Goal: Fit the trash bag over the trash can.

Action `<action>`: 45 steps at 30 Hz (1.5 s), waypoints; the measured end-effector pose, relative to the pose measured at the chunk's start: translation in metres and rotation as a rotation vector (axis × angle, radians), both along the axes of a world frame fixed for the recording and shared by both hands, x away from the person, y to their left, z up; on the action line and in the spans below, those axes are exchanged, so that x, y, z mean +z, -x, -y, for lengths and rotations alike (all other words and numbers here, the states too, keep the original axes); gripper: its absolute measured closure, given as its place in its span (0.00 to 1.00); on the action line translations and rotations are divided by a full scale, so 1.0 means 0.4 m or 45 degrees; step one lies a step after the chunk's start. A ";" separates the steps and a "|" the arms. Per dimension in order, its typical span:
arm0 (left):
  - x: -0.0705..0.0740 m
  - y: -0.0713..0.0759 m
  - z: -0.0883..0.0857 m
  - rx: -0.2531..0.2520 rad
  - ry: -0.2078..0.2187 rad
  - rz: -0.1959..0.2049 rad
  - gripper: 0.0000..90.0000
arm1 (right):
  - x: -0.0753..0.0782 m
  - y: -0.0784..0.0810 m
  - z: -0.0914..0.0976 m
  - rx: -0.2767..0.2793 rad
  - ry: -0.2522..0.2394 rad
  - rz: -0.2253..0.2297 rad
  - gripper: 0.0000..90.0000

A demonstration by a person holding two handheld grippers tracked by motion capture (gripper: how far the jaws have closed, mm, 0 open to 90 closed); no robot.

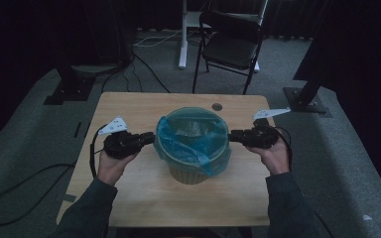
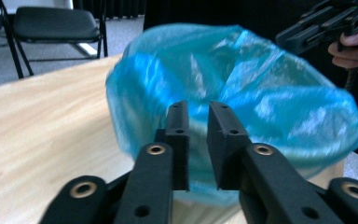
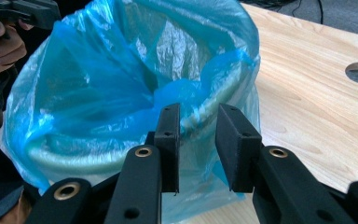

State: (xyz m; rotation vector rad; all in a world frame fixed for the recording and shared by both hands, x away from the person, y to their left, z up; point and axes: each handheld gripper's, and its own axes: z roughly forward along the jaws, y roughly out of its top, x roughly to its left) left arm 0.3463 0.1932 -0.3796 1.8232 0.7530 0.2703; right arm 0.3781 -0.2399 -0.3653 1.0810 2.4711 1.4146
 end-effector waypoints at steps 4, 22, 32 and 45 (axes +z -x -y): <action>0.024 -0.017 0.027 -0.036 -0.023 0.031 0.81 | -0.001 -0.005 0.001 0.005 -0.028 -0.018 0.78; 0.082 -0.108 0.162 -0.159 -0.216 0.082 0.71 | 0.002 -0.006 -0.009 0.031 -0.051 -0.014 0.93; 0.104 -0.139 0.218 -0.212 -0.302 0.088 0.69 | -0.010 -0.003 0.005 -0.002 -0.059 -0.011 0.79; 0.115 -0.159 0.254 -0.244 -0.312 0.080 0.67 | -0.022 0.000 0.014 -0.006 -0.083 -0.013 0.69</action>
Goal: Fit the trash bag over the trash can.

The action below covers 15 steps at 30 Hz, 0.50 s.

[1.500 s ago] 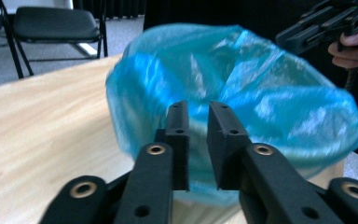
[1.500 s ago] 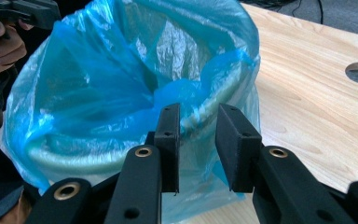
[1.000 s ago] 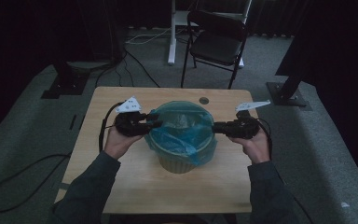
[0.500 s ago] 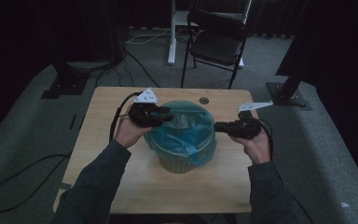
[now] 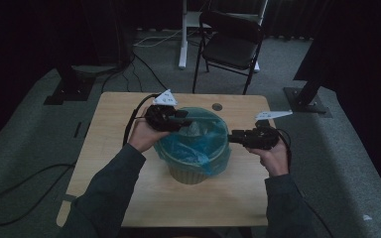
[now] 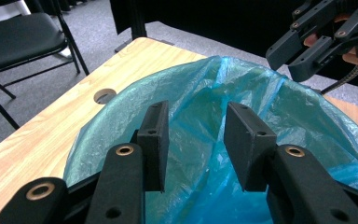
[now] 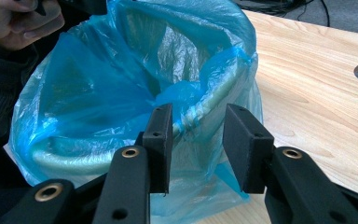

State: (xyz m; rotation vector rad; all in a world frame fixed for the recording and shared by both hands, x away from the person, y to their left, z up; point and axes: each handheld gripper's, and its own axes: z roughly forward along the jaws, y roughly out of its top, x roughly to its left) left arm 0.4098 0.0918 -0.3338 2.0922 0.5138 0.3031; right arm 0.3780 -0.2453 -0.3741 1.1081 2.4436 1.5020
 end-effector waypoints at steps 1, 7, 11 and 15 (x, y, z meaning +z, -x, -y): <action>0.001 -0.002 0.002 -0.005 -0.005 -0.001 0.67 | -0.001 0.000 0.001 0.003 -0.002 0.001 0.69; -0.001 -0.010 0.018 -0.017 -0.013 -0.012 0.67 | -0.010 0.001 0.006 -0.002 -0.007 0.001 0.68; -0.006 -0.015 0.026 -0.016 -0.021 -0.016 0.67 | -0.013 0.003 0.011 -0.004 -0.010 -0.003 0.67; -0.010 -0.020 0.031 -0.023 -0.018 -0.024 0.67 | -0.018 0.004 0.013 0.004 -0.009 -0.009 0.67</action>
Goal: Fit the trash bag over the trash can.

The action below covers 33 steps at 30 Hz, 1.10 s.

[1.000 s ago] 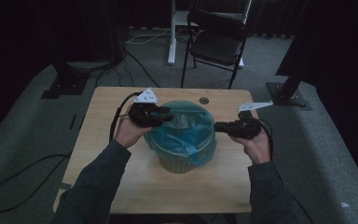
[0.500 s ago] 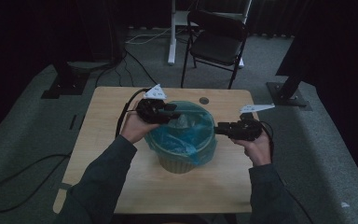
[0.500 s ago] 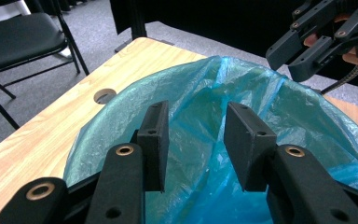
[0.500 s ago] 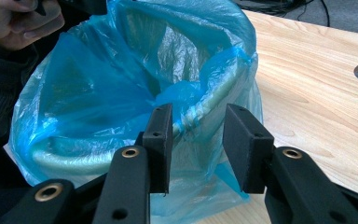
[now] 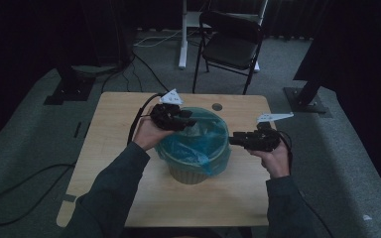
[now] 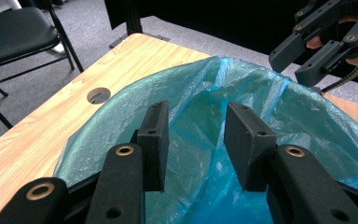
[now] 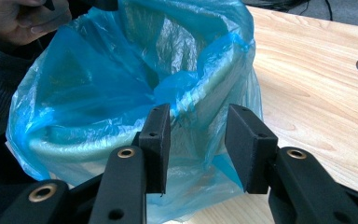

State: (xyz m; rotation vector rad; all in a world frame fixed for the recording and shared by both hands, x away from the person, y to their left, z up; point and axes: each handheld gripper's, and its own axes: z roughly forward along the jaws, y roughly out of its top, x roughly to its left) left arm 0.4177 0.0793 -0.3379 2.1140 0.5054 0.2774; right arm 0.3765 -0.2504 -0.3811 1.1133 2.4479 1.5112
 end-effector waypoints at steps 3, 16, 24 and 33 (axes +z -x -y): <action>-0.003 -0.003 0.005 -0.006 -0.004 -0.005 0.67 | -0.005 0.000 -0.001 0.006 0.004 -0.010 0.66; -0.008 -0.016 0.038 -0.023 -0.049 -0.008 0.67 | -0.014 0.001 0.003 0.017 0.001 -0.013 0.65; -0.009 -0.018 0.062 -0.054 -0.113 -0.007 0.67 | -0.014 0.003 0.007 0.016 0.000 -0.018 0.65; -0.015 -0.023 0.079 -0.067 -0.162 -0.009 0.67 | -0.017 0.002 0.006 0.028 -0.004 -0.018 0.65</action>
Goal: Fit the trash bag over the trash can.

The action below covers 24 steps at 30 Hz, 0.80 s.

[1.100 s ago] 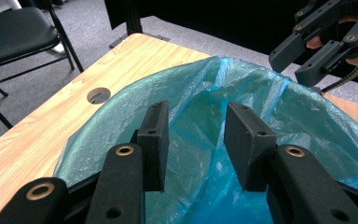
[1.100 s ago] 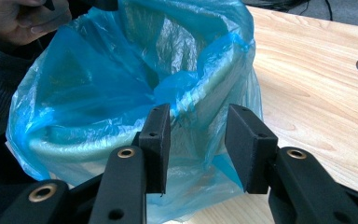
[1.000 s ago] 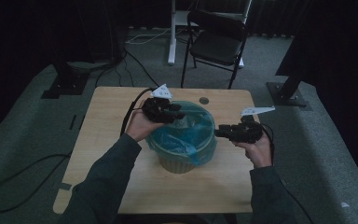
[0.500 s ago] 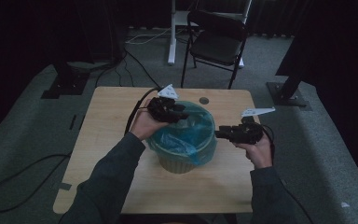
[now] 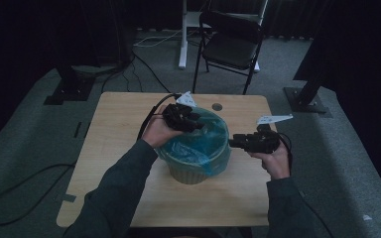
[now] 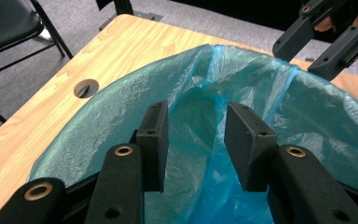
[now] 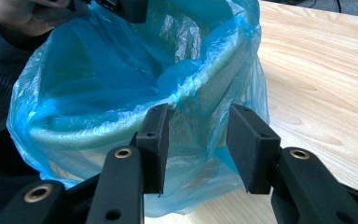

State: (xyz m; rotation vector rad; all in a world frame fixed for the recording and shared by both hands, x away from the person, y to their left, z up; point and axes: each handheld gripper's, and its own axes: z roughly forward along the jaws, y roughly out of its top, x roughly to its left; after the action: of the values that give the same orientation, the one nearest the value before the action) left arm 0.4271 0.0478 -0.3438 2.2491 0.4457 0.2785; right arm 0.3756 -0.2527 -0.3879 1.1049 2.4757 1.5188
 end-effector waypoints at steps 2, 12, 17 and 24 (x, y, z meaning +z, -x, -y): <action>-0.001 0.000 0.002 -0.004 -0.007 0.004 0.67 | 0.000 0.000 0.001 -0.001 -0.002 0.000 0.65; -0.005 -0.004 0.015 -0.019 -0.078 0.019 0.67 | -0.007 0.005 0.008 -0.005 -0.008 -0.004 0.65; -0.003 -0.006 0.021 -0.023 -0.096 0.022 0.67 | -0.011 0.006 0.008 -0.005 -0.008 -0.006 0.64; -0.005 -0.012 0.029 -0.021 -0.117 0.024 0.67 | -0.016 0.007 0.009 -0.003 -0.009 -0.010 0.64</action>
State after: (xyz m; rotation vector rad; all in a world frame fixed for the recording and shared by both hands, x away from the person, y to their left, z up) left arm 0.4320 0.0363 -0.3458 2.3367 0.4119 0.3177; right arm 0.3728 -0.2561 -0.3943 1.1163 2.4751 1.5266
